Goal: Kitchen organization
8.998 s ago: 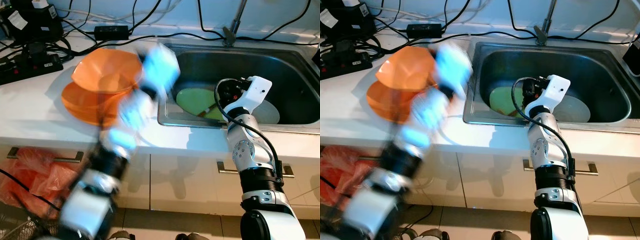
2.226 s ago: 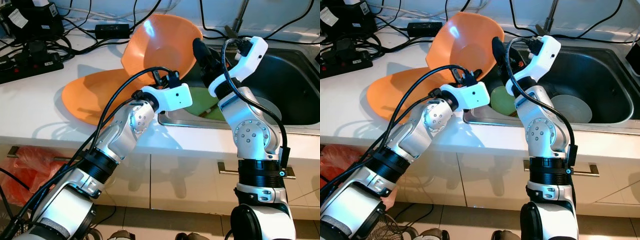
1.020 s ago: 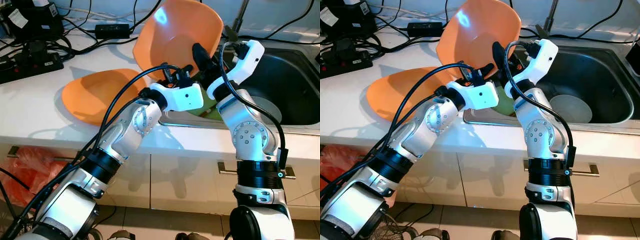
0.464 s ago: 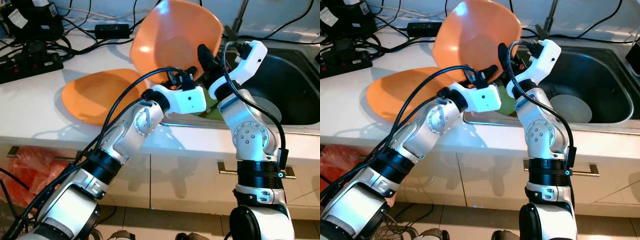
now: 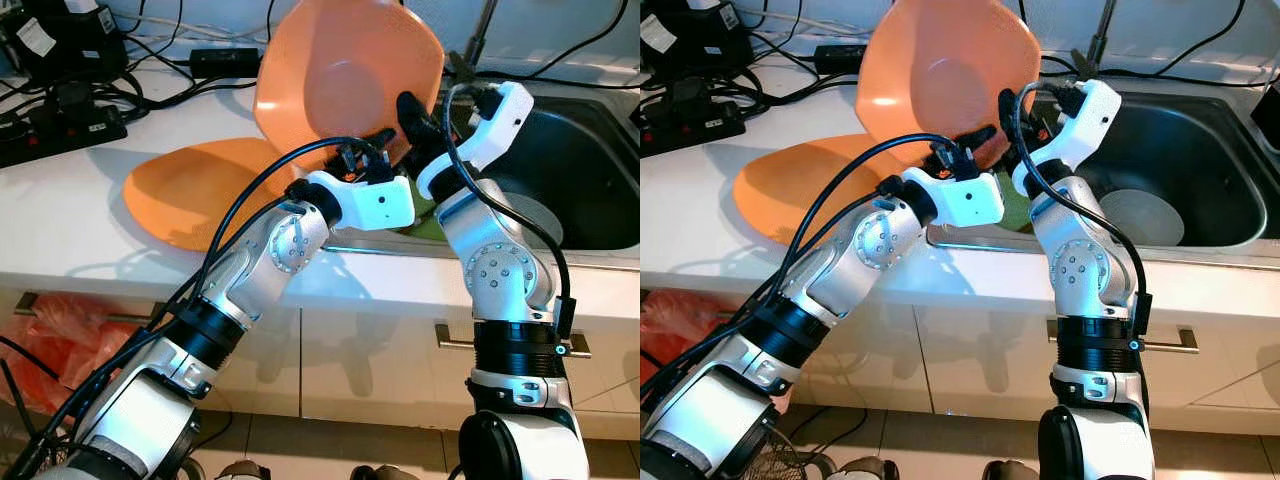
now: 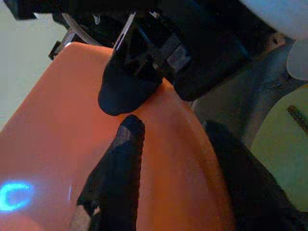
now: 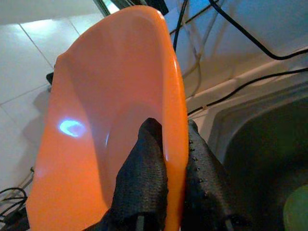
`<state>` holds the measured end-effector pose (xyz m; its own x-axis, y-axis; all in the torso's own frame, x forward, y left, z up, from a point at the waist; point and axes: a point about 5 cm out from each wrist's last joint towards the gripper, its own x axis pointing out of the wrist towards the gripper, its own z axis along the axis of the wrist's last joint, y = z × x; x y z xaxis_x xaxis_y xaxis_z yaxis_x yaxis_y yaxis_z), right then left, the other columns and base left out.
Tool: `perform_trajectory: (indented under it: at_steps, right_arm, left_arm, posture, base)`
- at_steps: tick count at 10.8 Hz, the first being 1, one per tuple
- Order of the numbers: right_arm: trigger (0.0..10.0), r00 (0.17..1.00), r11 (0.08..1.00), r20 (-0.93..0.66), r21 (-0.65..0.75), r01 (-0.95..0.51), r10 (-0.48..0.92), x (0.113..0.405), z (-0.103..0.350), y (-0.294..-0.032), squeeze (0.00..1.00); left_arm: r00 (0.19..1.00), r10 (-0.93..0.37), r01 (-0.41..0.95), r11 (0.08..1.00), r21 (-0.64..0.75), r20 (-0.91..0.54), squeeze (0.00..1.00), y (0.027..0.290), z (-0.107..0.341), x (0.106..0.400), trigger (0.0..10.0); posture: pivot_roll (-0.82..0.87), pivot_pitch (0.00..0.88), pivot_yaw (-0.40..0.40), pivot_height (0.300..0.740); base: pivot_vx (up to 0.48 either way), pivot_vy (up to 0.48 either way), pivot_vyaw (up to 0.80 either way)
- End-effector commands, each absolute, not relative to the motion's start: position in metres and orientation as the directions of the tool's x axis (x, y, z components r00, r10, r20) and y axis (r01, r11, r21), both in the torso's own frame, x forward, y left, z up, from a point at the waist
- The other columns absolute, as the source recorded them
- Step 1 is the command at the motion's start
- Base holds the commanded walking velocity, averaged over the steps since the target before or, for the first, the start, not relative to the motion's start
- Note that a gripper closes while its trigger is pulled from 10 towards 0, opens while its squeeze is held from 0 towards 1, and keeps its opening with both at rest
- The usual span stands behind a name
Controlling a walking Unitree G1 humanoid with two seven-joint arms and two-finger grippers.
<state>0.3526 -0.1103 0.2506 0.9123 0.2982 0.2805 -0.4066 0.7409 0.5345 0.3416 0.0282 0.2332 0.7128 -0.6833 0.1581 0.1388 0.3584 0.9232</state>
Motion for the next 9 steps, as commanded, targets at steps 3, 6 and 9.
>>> perform_trajectory:
  at_steps: [3, 6, 9]
  right_arm:
    - [0.0, 0.941, 0.759, 0.237, 0.557, -0.336, 0.242, 0.356, 0.241, -0.118, 0.0]
    - [0.0, 0.987, 0.783, 0.157, 0.616, -0.08, -0.022, 0.367, 0.234, -0.152, 0.0]
    - [0.0, 0.975, 0.768, 0.091, 0.633, 0.102, -0.204, 0.369, 0.227, -0.175, 0.0]
  left_arm:
    - [0.687, -0.689, 0.08, 0.386, 0.919, 0.23, 0.0, 0.026, 0.247, 0.338, 10.0]
    - [0.674, -0.71, 0.121, 0.378, 0.918, 0.204, 0.0, 0.024, 0.244, 0.336, 10.0]
    - [0.67, -0.721, 0.148, 0.363, 0.92, 0.177, 0.0, 0.024, 0.239, 0.335, 10.0]
  posture:
    - [0.07, 0.073, -0.02, 0.74]
    - [0.07, 0.074, -0.021, 0.74]
    - [0.07, 0.074, -0.02, 0.74]
  base:
    - [0.0, 0.0, 0.0]
    - [0.0, 0.0, 0.0]
    - [0.0, 0.0, 0.0]
